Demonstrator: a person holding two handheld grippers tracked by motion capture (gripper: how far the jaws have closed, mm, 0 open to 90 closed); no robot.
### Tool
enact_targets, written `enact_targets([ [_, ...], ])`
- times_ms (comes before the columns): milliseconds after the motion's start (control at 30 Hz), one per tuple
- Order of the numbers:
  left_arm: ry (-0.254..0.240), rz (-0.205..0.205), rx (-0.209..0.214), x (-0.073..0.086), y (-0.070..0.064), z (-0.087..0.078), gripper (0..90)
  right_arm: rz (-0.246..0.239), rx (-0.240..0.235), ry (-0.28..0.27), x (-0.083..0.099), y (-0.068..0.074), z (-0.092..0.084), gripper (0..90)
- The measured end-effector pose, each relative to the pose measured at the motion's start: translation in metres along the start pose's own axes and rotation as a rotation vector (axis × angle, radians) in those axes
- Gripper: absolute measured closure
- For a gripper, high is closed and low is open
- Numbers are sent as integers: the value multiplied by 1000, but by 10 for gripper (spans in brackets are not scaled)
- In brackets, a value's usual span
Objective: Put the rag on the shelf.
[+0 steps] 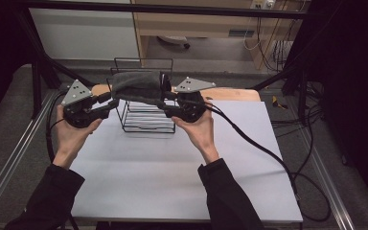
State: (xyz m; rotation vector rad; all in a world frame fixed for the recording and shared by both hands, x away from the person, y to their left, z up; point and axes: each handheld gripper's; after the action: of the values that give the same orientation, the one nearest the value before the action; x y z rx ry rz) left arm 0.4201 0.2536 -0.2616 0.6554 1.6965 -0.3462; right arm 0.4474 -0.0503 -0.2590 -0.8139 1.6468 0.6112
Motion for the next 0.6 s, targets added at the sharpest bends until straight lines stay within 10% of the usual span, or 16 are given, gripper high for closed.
enact_targets([
  [600,117,-124,11,42,3,6,335,74,7,49,37,-13,5,282],
])
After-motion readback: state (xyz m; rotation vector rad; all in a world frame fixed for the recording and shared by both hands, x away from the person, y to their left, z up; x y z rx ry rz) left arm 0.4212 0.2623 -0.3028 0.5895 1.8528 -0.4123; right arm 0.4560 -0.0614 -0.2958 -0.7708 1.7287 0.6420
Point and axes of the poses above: each handheld gripper's, and its own axes: z roughly forward along the jaws, x roughly out of its underside, y roughly to its left, and after that the axes turned 6 degrees about -y, right-handed
